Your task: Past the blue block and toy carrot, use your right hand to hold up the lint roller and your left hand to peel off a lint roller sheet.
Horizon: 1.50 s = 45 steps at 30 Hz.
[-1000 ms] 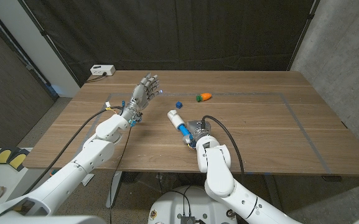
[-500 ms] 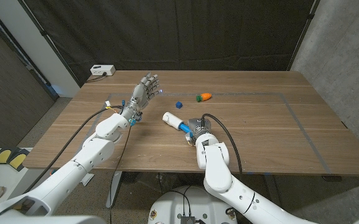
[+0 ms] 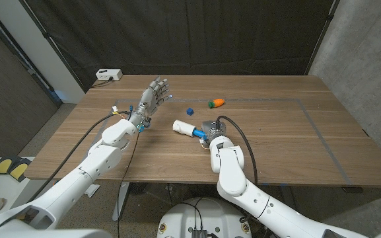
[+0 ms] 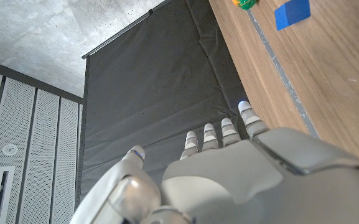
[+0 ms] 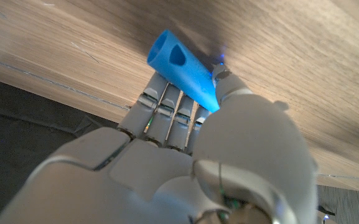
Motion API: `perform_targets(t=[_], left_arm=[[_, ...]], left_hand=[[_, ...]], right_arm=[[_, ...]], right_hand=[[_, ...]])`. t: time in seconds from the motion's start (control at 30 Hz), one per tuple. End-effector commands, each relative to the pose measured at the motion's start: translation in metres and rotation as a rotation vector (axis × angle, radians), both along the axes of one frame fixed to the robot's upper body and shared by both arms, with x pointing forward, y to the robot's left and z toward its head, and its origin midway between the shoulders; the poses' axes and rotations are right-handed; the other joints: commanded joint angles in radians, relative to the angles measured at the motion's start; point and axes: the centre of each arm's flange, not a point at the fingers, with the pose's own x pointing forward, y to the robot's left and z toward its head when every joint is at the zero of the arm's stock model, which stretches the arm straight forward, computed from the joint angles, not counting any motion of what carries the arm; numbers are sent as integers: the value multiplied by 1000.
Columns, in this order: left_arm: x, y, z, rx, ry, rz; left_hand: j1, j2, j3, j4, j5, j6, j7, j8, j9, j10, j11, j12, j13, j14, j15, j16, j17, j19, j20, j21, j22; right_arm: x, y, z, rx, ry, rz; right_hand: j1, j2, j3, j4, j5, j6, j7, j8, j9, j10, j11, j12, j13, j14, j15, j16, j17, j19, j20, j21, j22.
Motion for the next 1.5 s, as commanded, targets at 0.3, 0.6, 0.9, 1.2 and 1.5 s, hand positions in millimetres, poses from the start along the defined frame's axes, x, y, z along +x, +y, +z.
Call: perform_targets(t=[0.3,0.6,0.9,1.2,1.5], left_arm=[[0,-3,-1,0,7,6],[-2,-6,1,4,2,7],[-4,-9,1,7,1,10],[-7,-9,-1,2,1,17],[-12,-8,1,1,-8,26]], left_hand=[[-5,33,-5,3,8,7,-4,-4,3,3,4,-4,6,-3,1,-6,3,5,4,-7,4],[-5,33,-6,3,9,5,-6,-4,3,3,4,-4,6,-3,1,-6,3,5,3,-8,4],[-5,34,-7,2,9,5,-7,-4,3,2,3,-5,6,-3,1,-6,2,7,4,-9,4],[-4,35,-7,2,10,6,-6,-4,3,2,3,-5,6,-3,2,-6,2,7,5,-10,4],[-3,36,-8,2,10,5,-7,-4,3,3,4,-5,6,-2,1,-6,2,8,4,-11,4]], right_arm=[[-4,-21,-4,143,-187,40],[-11,-34,-7,306,-349,24],[-9,-46,-10,434,-373,37],[-8,-57,-9,567,-420,69],[-6,-64,-12,646,-429,147]], right_hand=[[83,36,13,26,-18,165,-25,-12,19,185,-17,147,169,288,-200,218,249,80,-54,194,60],[77,50,7,51,-2,172,-20,-4,79,177,-30,221,282,315,-198,283,384,82,-64,292,105],[33,56,30,132,20,92,-32,15,196,159,-48,315,457,293,-196,352,594,40,-66,400,140],[0,51,47,185,26,1,-47,50,310,126,-47,370,612,289,-195,448,723,-9,-76,483,158],[-80,63,64,278,25,-10,-4,93,387,223,12,410,652,304,-187,566,724,20,-47,517,125]])
